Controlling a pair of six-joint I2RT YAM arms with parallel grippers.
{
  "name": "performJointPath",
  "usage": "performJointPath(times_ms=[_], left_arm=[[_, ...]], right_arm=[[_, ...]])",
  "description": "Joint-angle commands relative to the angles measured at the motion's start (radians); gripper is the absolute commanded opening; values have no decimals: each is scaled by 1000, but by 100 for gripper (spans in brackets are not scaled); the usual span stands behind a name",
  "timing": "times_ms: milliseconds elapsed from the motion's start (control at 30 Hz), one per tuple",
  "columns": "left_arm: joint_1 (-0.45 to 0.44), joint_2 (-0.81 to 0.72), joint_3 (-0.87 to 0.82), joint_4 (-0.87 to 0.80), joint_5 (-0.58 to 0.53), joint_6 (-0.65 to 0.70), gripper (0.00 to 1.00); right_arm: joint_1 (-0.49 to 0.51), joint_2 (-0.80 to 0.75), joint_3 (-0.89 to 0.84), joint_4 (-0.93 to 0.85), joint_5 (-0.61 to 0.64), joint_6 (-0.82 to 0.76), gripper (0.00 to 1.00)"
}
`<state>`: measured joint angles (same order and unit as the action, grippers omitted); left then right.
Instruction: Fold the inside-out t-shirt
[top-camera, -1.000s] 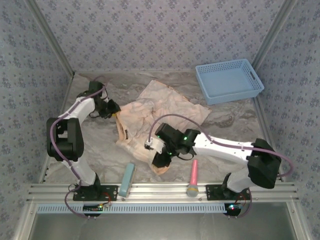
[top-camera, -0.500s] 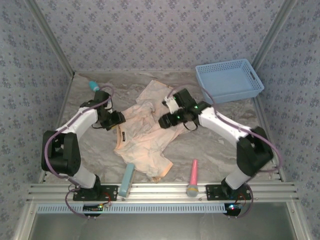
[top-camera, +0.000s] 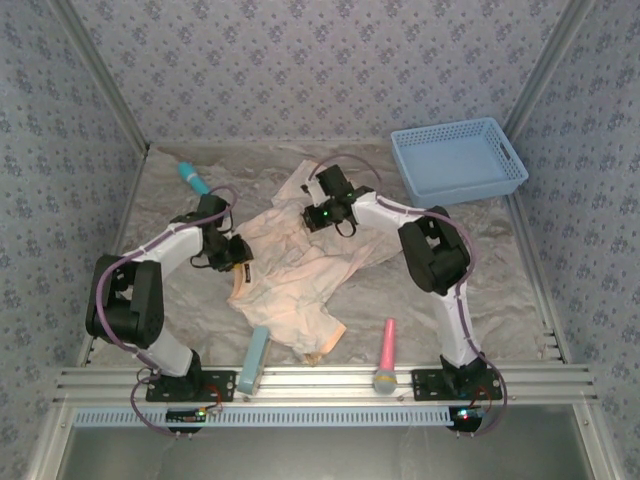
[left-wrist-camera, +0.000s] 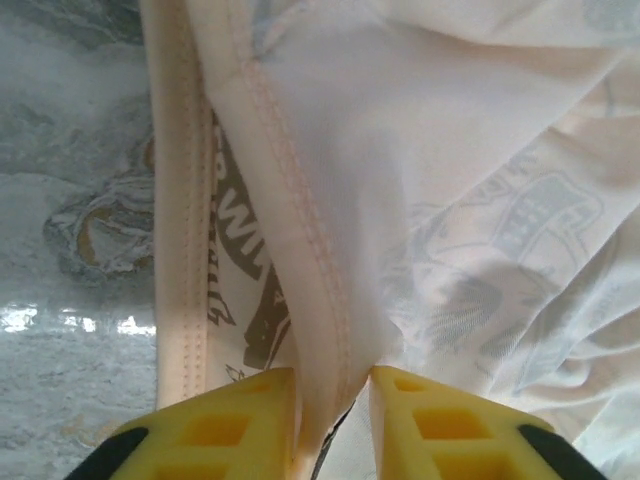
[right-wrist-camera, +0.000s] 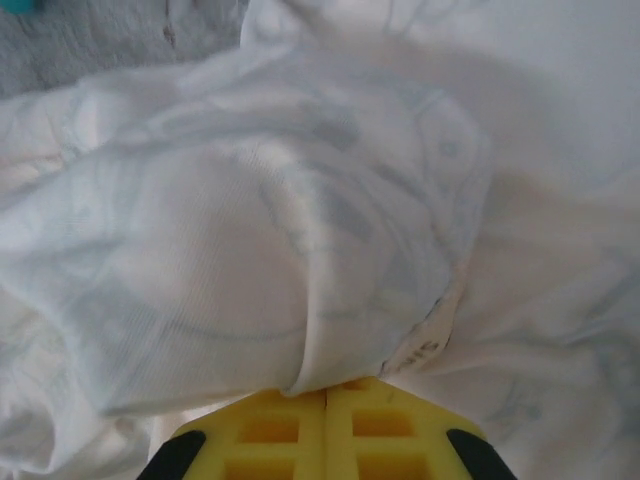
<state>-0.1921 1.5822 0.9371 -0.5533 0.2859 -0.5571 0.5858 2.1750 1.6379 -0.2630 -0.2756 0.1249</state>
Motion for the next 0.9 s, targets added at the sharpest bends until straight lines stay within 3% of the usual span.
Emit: performJointPath(times_ms=[0,100,200,233,367,400,467,500,667,867], left_arm=[[1,-16,-18,-34,-33,20,13],[3,-27,-30,-45,-44,25,6],[5,-39,-45,-43,-48,12,8],[5,-45,-54,-39,-47,4,10],[5,-72,-112,4,-20,-37,12],[5,-72,-119,12,-6,-42,15],[3,-64,-114,16,26,-44,23],[3,-65,-107,17,34,-44,24],[3,-95,-75,-11,19,-43,23],[2,-116,-69,-29,19,-33,20]], right_arm=[[5,-35,125,55,3,-102,0],[41,-9,217,45,-1,-150,0],[90,80,350,23,9,-193,2],[106,138,428,-9,13,-197,7],[113,323,796,-261,79,-127,6],[100,321,820,-302,90,-106,10],[62,237,717,-310,100,-59,42],[41,183,636,-286,94,-31,48],[-83,-72,174,-87,-17,178,58],[-140,-96,-51,73,-159,398,58]])
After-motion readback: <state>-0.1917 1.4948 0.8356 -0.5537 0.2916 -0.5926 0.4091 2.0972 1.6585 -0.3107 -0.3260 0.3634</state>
